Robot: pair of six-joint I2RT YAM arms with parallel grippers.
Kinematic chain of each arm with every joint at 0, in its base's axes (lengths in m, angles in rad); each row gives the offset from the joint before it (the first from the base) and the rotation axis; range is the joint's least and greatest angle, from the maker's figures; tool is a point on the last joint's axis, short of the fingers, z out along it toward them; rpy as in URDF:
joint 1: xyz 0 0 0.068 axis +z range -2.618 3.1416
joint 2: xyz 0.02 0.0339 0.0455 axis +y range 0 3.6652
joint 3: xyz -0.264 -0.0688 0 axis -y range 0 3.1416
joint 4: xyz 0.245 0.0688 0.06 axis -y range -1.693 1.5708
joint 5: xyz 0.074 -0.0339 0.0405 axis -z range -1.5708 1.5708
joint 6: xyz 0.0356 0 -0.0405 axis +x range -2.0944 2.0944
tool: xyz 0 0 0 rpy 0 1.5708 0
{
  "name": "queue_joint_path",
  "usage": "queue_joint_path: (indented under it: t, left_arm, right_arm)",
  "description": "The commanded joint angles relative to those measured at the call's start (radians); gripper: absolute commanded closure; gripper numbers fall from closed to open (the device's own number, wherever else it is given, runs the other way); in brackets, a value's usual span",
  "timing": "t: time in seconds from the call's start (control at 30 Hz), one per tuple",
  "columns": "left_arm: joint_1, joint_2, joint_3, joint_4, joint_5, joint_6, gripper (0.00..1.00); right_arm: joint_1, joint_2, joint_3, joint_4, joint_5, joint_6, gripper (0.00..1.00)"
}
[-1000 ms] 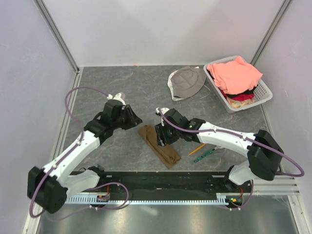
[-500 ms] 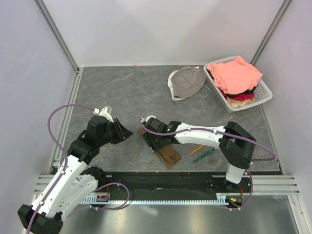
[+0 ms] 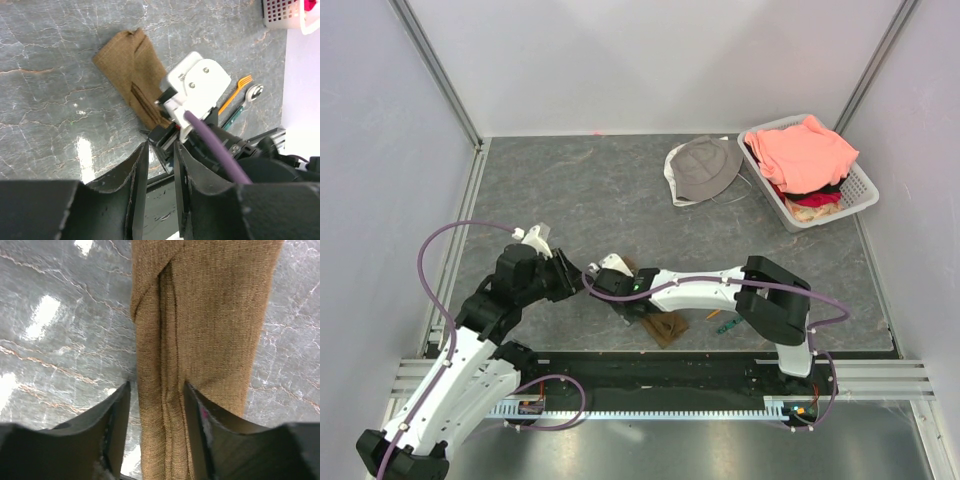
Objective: Fold the napkin into a case and place the utensils inside
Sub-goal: Turn over the smaller rectangle-folded napkin at the center of the board.
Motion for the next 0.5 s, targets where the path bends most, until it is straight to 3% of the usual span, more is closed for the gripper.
queue_joint_path:
  t: [0.0,0.17,0.3,0.37,0.47]
  left_arm:
    - [0.006,-0.021,-0.003,-0.006,0.032,0.005,0.66]
    - [0.006,-0.036,-0.005,-0.011,0.028,-0.003,0.66]
    - [0.006,-0.032,0.011,-0.026,0.022,-0.005,0.66]
    - [0.006,-0.032,0.024,-0.04,0.007,-0.008,0.66]
    - [0.007,-0.023,0.044,-0.065,-0.034,-0.015,0.66]
  right_arm:
    - [0.034,0.067,0.04,-0.05,0.109,0.035,0.51]
    - [0.053,0.087,0.089,-0.076,0.167,0.032,0.66]
    - [0.056,0.087,0.148,-0.094,0.17,0.032,0.92]
    - [0.057,0.09,0.21,-0.115,0.138,0.029,1.0]
    - [0.053,0.083,0.303,-0.133,0.085,0.029,1.0]
